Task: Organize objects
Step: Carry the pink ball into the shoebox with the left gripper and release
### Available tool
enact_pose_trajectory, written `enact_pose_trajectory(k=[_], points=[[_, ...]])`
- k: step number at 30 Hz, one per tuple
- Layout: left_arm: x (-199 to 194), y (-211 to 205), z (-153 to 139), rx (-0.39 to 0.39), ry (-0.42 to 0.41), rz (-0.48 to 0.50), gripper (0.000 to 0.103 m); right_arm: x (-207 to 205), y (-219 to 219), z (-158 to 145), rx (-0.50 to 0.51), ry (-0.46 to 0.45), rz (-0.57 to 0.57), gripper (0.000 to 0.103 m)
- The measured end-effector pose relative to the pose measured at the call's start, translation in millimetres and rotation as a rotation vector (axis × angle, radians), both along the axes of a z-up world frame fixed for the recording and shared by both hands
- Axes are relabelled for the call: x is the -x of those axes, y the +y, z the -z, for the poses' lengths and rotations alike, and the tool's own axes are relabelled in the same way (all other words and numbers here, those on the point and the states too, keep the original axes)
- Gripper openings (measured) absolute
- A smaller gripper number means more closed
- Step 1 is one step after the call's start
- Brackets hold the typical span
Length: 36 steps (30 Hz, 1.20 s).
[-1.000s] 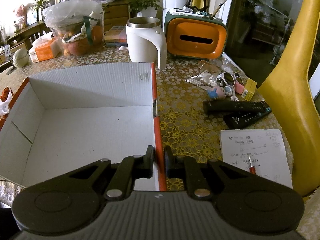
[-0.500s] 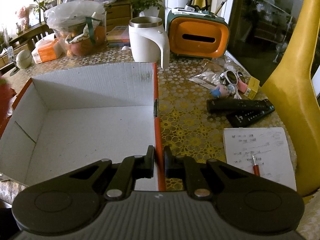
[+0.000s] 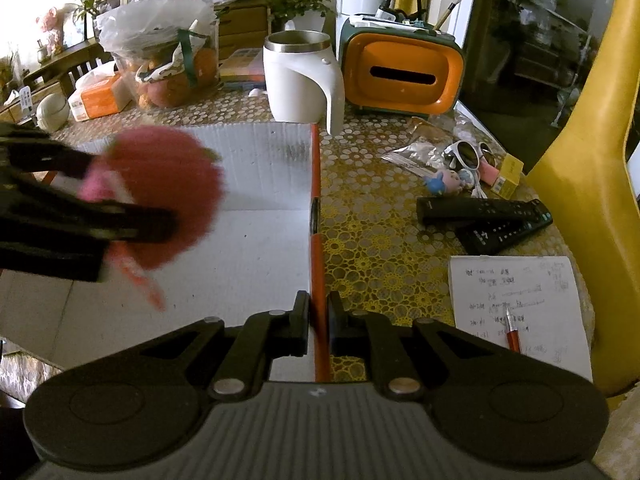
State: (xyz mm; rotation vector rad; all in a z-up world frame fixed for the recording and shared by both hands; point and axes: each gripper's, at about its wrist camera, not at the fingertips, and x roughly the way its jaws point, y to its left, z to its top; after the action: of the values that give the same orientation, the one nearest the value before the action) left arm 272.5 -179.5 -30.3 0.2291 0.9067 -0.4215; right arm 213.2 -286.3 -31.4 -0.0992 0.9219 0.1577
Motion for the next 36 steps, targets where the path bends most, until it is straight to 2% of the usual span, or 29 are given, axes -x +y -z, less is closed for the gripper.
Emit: enact_pose_trajectory(k=[7, 12, 19, 29, 33, 36], points=[[-26, -26, 29, -0.046, 0.067, 0.014, 0.069, -2, -3, 0, -0.012, 0.016, -0.018, 0.009], [-38, -33, 41, -0.045, 0.135, 0.024, 0.069, -6, -3, 1, -0.009, 0.029, -0.033, 0.009], [-49, -40, 52, -0.060, 0.167, 0.027, 0.073, -11, -3, 1, -0.004, 0.048, -0.049, 0.009], [-47, -40, 51, -0.060, 0.142, 0.034, 0.082, -14, -2, 2, 0.005, 0.069, -0.040, 0.009], [-34, -29, 38, -0.052, 0.104, 0.042, 0.088, -14, -1, 2, 0.010, 0.069, -0.031, 0.009], [-25, -15, 26, -0.024, 0.080, 0.031, 0.089, -16, -1, 2, 0.012, 0.077, -0.025, 0.009]])
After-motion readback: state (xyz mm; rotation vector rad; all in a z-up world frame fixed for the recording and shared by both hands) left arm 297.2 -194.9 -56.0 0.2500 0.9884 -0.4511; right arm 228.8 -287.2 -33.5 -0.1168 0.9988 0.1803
